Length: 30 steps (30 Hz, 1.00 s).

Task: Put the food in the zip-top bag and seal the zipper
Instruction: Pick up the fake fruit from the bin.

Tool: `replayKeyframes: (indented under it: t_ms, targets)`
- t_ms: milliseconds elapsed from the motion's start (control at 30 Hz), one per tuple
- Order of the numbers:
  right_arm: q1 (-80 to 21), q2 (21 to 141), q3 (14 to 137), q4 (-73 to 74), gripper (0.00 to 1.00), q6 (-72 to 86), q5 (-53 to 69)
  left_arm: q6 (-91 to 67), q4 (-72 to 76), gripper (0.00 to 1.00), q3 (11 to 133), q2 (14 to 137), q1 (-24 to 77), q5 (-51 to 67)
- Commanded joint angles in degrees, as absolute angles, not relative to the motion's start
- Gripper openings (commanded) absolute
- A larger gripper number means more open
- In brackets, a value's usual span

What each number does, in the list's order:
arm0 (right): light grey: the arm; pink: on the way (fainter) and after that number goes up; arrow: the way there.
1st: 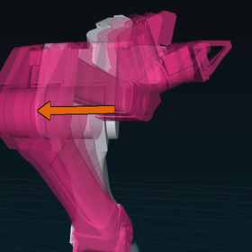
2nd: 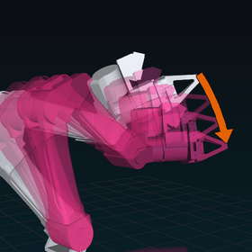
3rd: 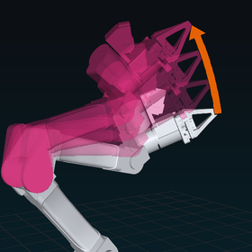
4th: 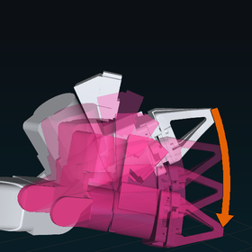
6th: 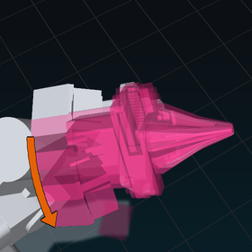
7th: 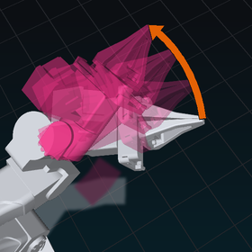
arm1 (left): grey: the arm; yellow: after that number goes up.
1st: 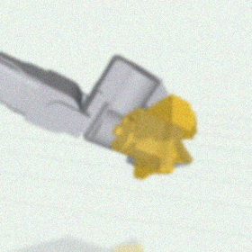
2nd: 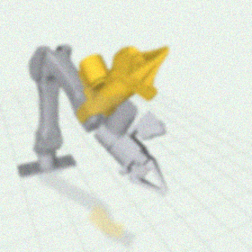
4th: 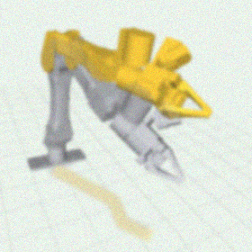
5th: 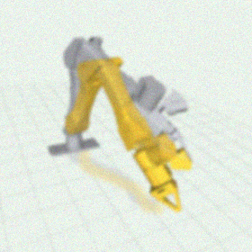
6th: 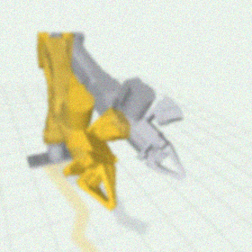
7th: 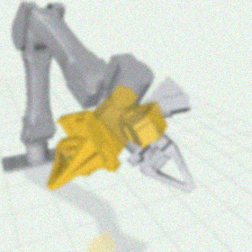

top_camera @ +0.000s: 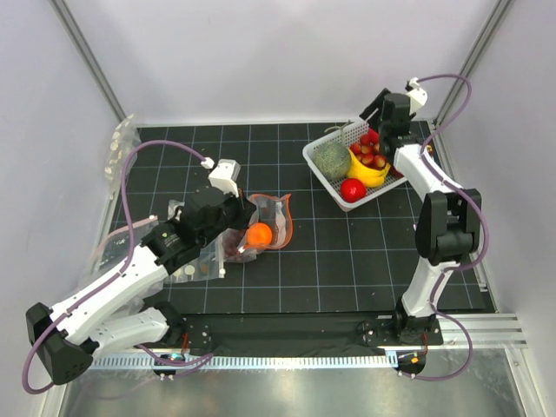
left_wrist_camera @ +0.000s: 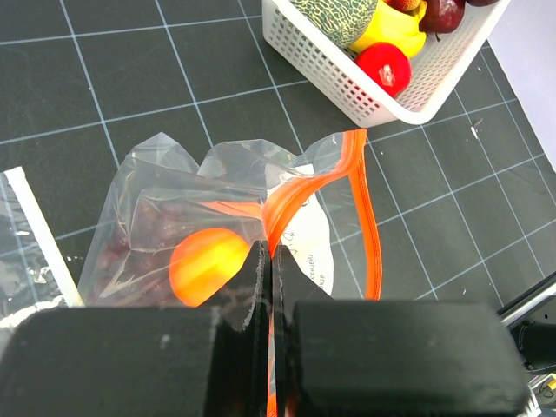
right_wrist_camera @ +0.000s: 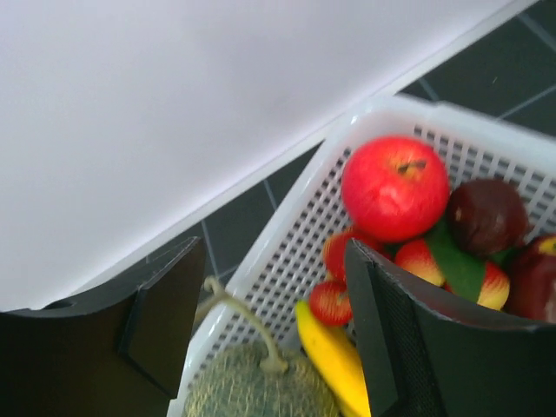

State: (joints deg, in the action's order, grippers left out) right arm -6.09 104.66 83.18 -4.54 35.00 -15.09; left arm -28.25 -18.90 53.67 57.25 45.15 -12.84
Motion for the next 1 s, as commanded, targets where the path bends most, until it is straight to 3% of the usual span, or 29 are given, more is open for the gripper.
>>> replayKeyframes:
  t_ms: [0,200,500,833,933,967]
  targets:
    - [-5.7,109.2,95.5,6.0,0.72,29.6,-21.0,-28.2,-16.0,0.0,55.0,57.1,45.4,-12.8]
    - [-5.7,115.1,100.7,11.2,0.99,26.3,-26.7,-28.1,-16.1,0.0,54.9,56.6,45.4,-13.1]
    - [-5.8,127.3,114.3,17.2,1.0,26.5,-31.7,-28.1,-16.7,0.0,55.5,56.7,45.3,-12.7]
    - [-5.8,132.2,114.9,17.0,0.98,23.5,-38.6,-28.5,-17.0,0.0,55.8,57.0,45.3,-11.3]
    - [-5.8,131.5,114.2,15.8,0.82,23.7,-36.8,-28.6,-17.1,0.0,55.9,56.7,45.4,-11.2]
    - [-5.8,130.4,113.4,15.4,0.72,23.6,-35.5,-28.5,-17.1,0.0,55.8,56.4,45.4,-11.2]
